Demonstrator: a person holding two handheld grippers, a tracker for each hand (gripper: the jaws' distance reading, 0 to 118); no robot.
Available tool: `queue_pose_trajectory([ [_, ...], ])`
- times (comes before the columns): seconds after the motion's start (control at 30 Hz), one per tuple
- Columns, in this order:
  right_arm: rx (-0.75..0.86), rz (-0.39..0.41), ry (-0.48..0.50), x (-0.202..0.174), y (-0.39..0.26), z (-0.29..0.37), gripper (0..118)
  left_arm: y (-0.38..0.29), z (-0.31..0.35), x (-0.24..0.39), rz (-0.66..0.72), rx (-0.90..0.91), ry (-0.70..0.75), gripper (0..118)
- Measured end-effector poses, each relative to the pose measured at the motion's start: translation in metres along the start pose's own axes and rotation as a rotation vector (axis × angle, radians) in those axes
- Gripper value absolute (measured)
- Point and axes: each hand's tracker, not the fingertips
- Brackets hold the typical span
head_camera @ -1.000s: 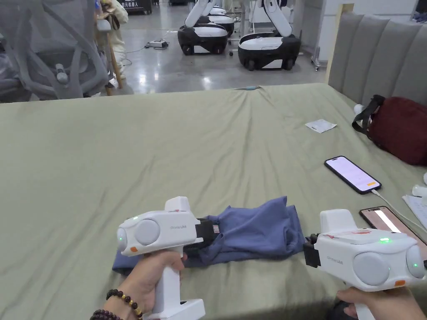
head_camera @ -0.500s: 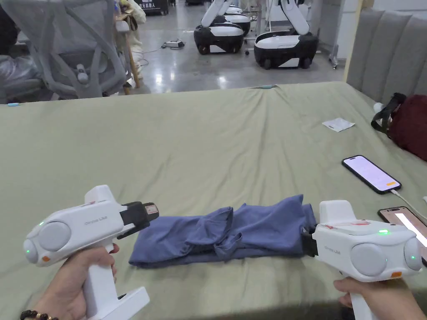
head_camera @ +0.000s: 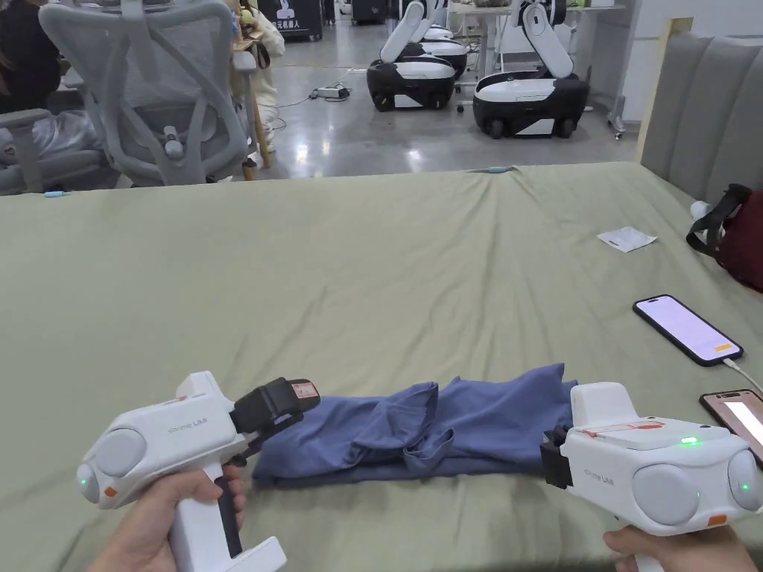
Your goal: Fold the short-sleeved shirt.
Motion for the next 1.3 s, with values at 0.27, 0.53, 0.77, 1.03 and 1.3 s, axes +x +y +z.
queue_pose_trajectory([
  [0.27,-0.012,-0.015,-0.037,0.013,-0.003,0.003,0,0.000,-0.025,-0.002,-0.073,0.027,0.100,47],
  [0.53,-0.020,-0.010,-0.023,0.007,-0.005,0.003,0,0.008,-0.010,-0.011,-0.072,0.046,0.142,15],
  [0.77,-0.006,-0.008,-0.016,0.003,0.000,0.002,0,0.033,0.058,-0.055,-0.064,0.154,0.293,15],
  [1.03,0.001,-0.005,0.004,0.001,0.001,0.001,0,0.039,0.075,-0.034,-0.097,0.193,0.269,15],
  [1.3,0.004,-0.022,-0.003,0.012,-0.003,0.001,0,0.031,0.059,0.062,-0.183,0.177,0.084,15],
])
